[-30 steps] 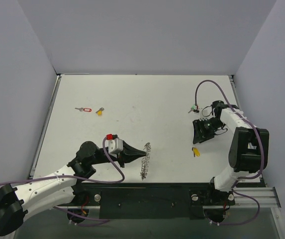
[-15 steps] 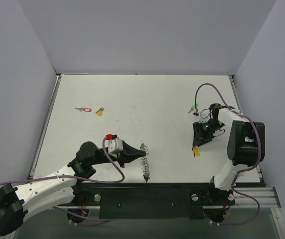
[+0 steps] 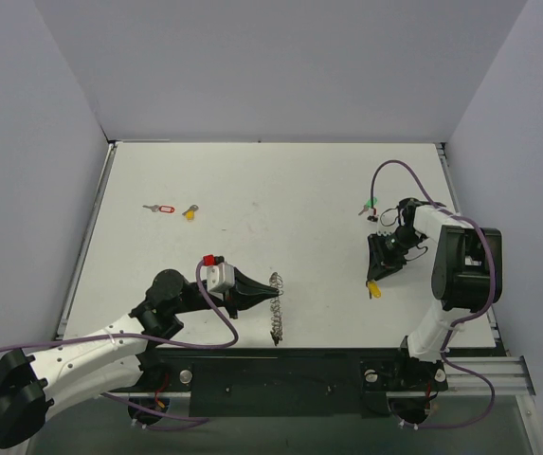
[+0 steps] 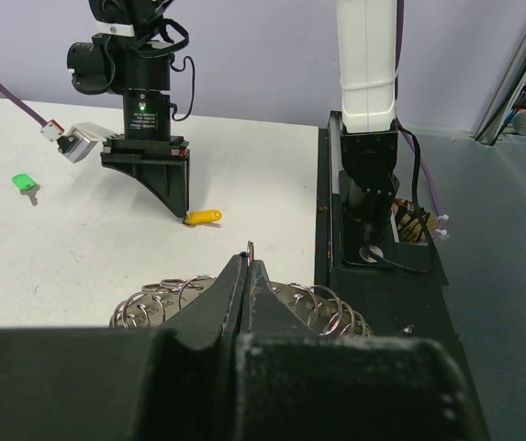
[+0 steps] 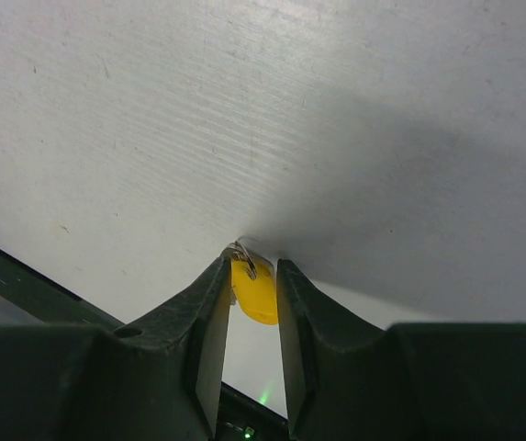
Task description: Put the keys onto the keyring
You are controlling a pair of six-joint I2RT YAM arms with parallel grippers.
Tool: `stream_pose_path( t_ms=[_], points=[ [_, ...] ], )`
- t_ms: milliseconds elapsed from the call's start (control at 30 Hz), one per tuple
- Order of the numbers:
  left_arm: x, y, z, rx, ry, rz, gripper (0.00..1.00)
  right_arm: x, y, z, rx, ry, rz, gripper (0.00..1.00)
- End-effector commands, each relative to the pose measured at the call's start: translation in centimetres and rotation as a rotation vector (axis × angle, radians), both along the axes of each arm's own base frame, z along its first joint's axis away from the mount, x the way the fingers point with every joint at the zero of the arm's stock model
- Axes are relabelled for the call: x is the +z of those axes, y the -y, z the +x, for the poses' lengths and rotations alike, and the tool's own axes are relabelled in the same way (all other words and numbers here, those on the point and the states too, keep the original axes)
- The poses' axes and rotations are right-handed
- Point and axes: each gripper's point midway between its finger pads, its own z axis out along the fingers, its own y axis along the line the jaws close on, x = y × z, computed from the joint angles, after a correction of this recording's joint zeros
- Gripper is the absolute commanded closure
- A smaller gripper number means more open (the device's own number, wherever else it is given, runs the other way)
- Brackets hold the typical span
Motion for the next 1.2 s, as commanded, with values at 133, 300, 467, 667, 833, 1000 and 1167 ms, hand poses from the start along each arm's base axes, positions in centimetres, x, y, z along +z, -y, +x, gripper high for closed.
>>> stream_pose_path(
  t_ms=[133,300,467,667,833,1000,1167],
  points=[
    [2.48,-0.07,0.06,0.003,0.048,-0.079,1.00,0.54,-0.69,-0.48,0.008,-0.051,0.035,0.79],
    [2.41,-0.02,0.09,0.003,0.044,-0.078,1.00,0.61,-0.73,-0.52,0.011,-0.054,0.038,0.81],
    [2.32,0.04,0.03,-0.001,0.039,-0.076,1.00,0.57,-0.77,-0.61,0.015,-0.061,0.042,0.83],
    [2.27,0.08,-0.02,-0.004,0.038,-0.075,1.00,0.63,-0.81,-0.66,0.022,-0.062,0.044,0.87],
    [2.30,0.10,-0.03,-0.005,0.039,-0.074,1.00,0.57,-0.91,-0.61,0.029,-0.065,0.045,0.89],
    [2.16,0.16,-0.03,-0.007,0.033,-0.071,1.00,0.78,-0.99,-0.72,0.035,-0.057,0.051,0.89],
    [2.19,0.19,-0.10,-0.011,0.032,-0.071,1.00,0.93,-1.05,-0.62,0.036,-0.048,0.055,0.88]
  ],
)
